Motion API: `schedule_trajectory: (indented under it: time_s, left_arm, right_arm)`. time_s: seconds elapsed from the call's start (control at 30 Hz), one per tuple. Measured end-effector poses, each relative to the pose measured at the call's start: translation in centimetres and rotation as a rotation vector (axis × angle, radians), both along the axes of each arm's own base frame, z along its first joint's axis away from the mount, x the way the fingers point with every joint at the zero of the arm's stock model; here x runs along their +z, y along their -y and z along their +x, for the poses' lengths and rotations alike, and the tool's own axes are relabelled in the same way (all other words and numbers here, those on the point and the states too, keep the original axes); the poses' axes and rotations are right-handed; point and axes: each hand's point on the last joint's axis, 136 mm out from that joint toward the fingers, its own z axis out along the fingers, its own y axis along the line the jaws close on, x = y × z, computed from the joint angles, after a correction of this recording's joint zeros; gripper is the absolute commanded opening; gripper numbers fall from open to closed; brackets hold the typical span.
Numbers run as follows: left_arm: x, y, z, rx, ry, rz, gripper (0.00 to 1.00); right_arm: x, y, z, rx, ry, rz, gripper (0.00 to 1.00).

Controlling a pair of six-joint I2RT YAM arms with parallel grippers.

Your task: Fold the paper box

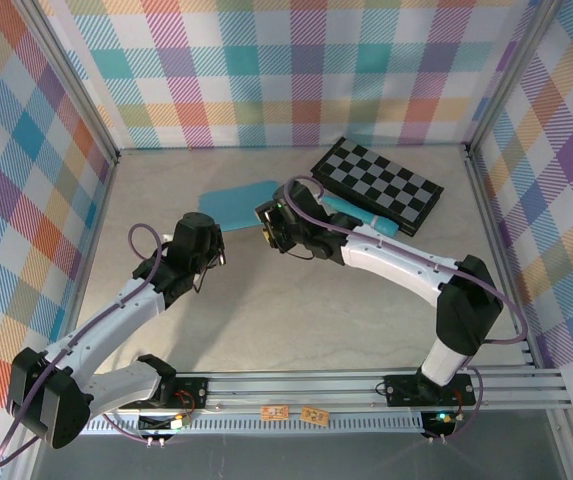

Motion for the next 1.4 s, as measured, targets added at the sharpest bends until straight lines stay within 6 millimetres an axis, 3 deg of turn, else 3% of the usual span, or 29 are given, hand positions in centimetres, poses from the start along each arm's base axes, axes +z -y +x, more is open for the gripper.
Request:
schedule_trajectory:
  time_s: [0.13,0.43,0.57,0.6,0.7,0.73,0.8,0.87,1.0,1.07,1.13,1.23,1.4]
  left_arm:
    - [0.1,0.0,0.1,0.0,0.004,-0.003,0.0]
    - [0.4,0.6,0.3,-0.015,0.014,-0.029,0.0]
    - [0.3,0.6,0.2,-0.01,0.01,-0.04,0.0]
    - [0.3,0.6,0.2,-0.011,0.008,-0.043,0.01]
    - [1.0,0.5,0.6,-0.024,0.031,-0.053,0.47]
    - [1.5,0.5,0.8,-0.041,0.043,-0.049,0.57]
    - [3.6,0.1,1.3,-0.093,0.063,-0.015,0.74]
    - [7.4,-1.1,2.2,-0.139,0.111,0.061,0.8]
    - [16.0,-3.6,2.8,-0.23,0.279,0.297,0.74]
    - [17.7,-4.4,2.5,-0.283,0.34,0.435,0.66]
    - [17.5,-4.6,2.2,-0.372,0.376,0.598,0.61]
    - [15.7,-3.3,2.4,-0.544,0.436,0.806,0.6]
    - [10.5,-0.8,2.2,-0.817,0.568,1.132,0.64]
  right_arm:
    - [-0.3,0.1,-0.2,-0.001,-0.015,-0.008,0.4]
    - [-1.3,-0.8,0.7,-0.005,-0.017,-0.011,0.23]
    - [-1.6,-0.9,0.9,-0.009,-0.013,-0.014,0.0]
    - [-1.2,-1.0,1.1,-0.011,-0.002,-0.009,0.0]
    - [0.0,-1.0,1.6,-0.002,0.036,-0.016,0.0]
    - [0.5,-1.0,1.8,-0.001,0.048,-0.015,0.0]
    - [1.5,-0.3,2.1,-0.014,0.063,-0.011,0.0]
    - [2.6,0.8,2.3,-0.029,0.065,-0.004,0.0]
    - [7.3,4.3,4.1,-0.095,0.082,0.048,0.0]
    - [9.6,6.2,4.9,-0.129,0.076,0.071,0.0]
    - [11.9,8.2,5.4,-0.157,0.065,0.086,0.0]
    - [14.3,10.3,5.4,-0.166,0.042,0.1,0.0]
    - [15.2,11.9,3.5,-0.135,-0.039,0.102,0.0]
